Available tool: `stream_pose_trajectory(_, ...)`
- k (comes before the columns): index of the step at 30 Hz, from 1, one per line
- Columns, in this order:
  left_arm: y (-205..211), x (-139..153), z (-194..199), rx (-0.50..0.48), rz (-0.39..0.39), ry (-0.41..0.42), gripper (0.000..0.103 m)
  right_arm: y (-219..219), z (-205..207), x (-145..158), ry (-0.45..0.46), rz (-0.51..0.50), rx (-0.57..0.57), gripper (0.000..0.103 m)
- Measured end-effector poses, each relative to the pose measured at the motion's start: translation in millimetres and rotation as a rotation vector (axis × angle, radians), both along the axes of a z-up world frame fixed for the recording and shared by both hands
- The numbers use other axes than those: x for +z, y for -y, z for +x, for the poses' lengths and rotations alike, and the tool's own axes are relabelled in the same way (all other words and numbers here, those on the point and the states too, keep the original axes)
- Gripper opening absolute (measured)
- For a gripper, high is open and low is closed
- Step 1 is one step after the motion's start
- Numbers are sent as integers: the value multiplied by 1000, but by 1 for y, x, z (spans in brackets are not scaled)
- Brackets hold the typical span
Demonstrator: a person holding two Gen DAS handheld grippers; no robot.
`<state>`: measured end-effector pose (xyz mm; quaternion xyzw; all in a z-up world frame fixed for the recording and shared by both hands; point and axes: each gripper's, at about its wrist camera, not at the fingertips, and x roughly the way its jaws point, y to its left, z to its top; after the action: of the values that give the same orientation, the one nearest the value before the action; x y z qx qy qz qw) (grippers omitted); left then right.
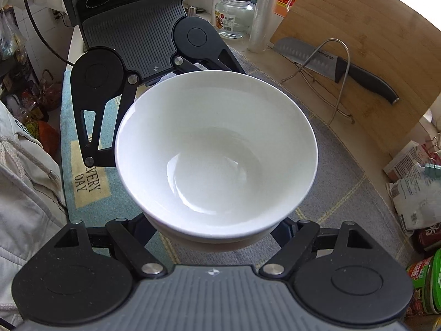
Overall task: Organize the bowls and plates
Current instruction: 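Lift and carry the bowl stack toward the plate stack with both tools, then lower the bowl stack onto the fruit-decal plate stack with both tools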
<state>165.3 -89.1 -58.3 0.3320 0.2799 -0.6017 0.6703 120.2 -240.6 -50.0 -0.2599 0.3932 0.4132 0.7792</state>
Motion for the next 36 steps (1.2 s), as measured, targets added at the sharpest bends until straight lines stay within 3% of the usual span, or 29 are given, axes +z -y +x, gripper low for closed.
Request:
stream_pose_trajectory(16, 112, -8, 19, -108, -26, 25, 79, 102, 1, 2, 20, -56, -119, 87)
stream_pose_trajectory(36, 151, -20, 31, -99, 5, -10, 79, 141, 20, -14, -24, -42, -133, 88)
